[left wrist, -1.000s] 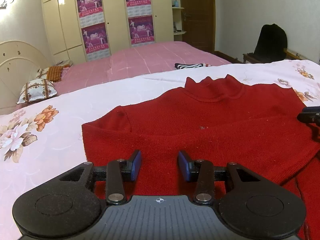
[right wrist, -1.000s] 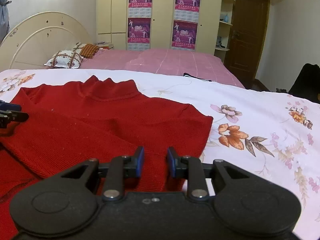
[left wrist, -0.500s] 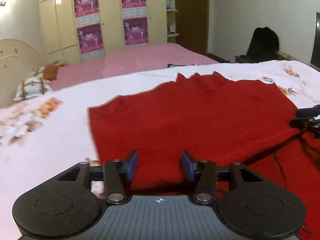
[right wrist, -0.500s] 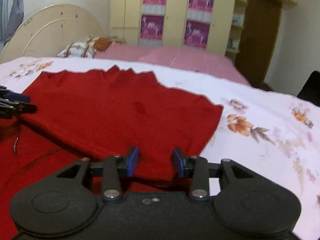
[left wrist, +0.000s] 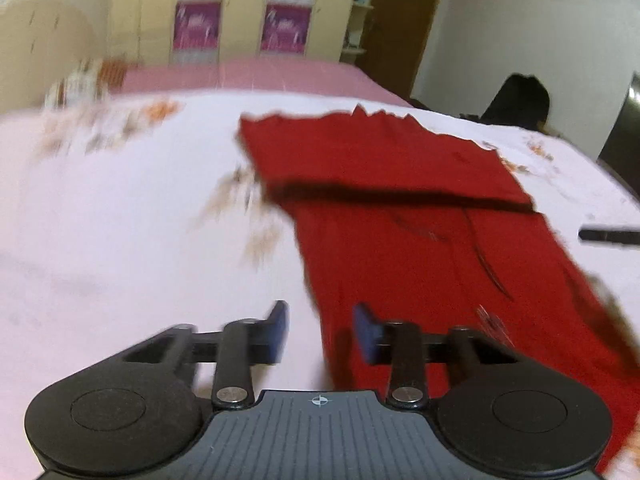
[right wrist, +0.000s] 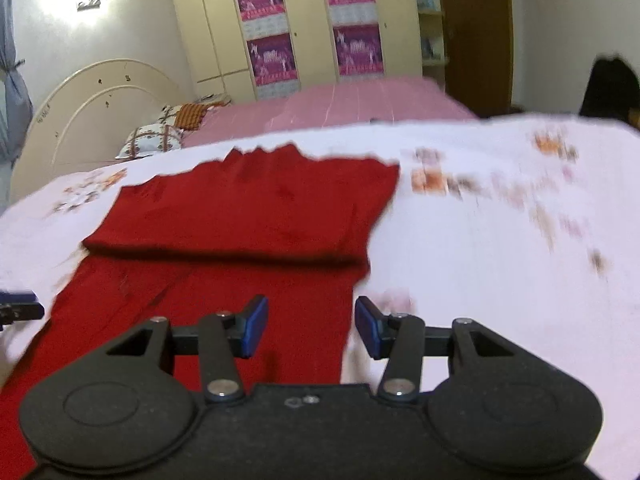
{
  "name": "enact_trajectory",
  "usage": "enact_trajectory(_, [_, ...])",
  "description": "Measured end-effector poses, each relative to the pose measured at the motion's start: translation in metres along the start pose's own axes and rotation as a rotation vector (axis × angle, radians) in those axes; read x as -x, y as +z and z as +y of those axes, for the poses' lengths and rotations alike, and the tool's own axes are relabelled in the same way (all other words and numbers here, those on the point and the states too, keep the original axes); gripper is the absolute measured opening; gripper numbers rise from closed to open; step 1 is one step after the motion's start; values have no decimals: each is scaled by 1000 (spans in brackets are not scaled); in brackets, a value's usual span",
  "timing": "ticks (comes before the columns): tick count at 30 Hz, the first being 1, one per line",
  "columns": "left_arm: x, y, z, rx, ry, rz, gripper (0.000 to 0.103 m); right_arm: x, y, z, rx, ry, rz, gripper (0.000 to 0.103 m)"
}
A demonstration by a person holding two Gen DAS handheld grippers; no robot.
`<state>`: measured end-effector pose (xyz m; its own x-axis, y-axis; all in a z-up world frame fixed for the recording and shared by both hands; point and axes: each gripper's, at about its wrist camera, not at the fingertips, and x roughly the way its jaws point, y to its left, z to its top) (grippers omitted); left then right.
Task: Fold small clothes
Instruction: 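Move both open tools to the dress hem to prepare the next fold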
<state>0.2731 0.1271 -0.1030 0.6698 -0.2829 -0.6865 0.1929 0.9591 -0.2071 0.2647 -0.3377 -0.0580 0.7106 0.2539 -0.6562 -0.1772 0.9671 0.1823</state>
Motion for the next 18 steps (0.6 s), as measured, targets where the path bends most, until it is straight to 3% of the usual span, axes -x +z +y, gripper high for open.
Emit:
enact_trajectory(1, [10, -9, 5, 27, -25, -3, 35, 8, -7, -4, -32, 23, 16, 56])
enact_trajectory(2, [19, -17, 11, 69, -52, 4, 36, 18, -15, -11, -79, 57, 30, 70])
enact_trajectory(4, [33, -35, 22, 149, -135, 61, 39, 38, -32, -26, -188, 110, 48, 78])
enact_trajectory(6, [45, -53, 23, 149, -146, 100, 41, 55, -49, -36, -256, 146, 82, 76])
enact_trajectory(8, [52, -69, 23, 155, -155, 144, 41, 70, -64, -42, -279, 166, 125, 64])
enact_trajectory(10, [57, -85, 26, 219, -222, 162, 42, 82, -80, -48, -315, 179, 157, 57])
enact_trajectory(12, [56, -101, 27, 275, -305, 186, 51, 89, -96, -55, -373, 219, 195, 56])
enact_trajectory(16, [53, -118, 45, 435, -388, 148, 52, 95, -124, -62, -490, 306, 228, 55])
enact_trajectory(18, [50, -120, 49, 460, -406, 145, 52, 94, -129, -62, -537, 344, 222, 55])
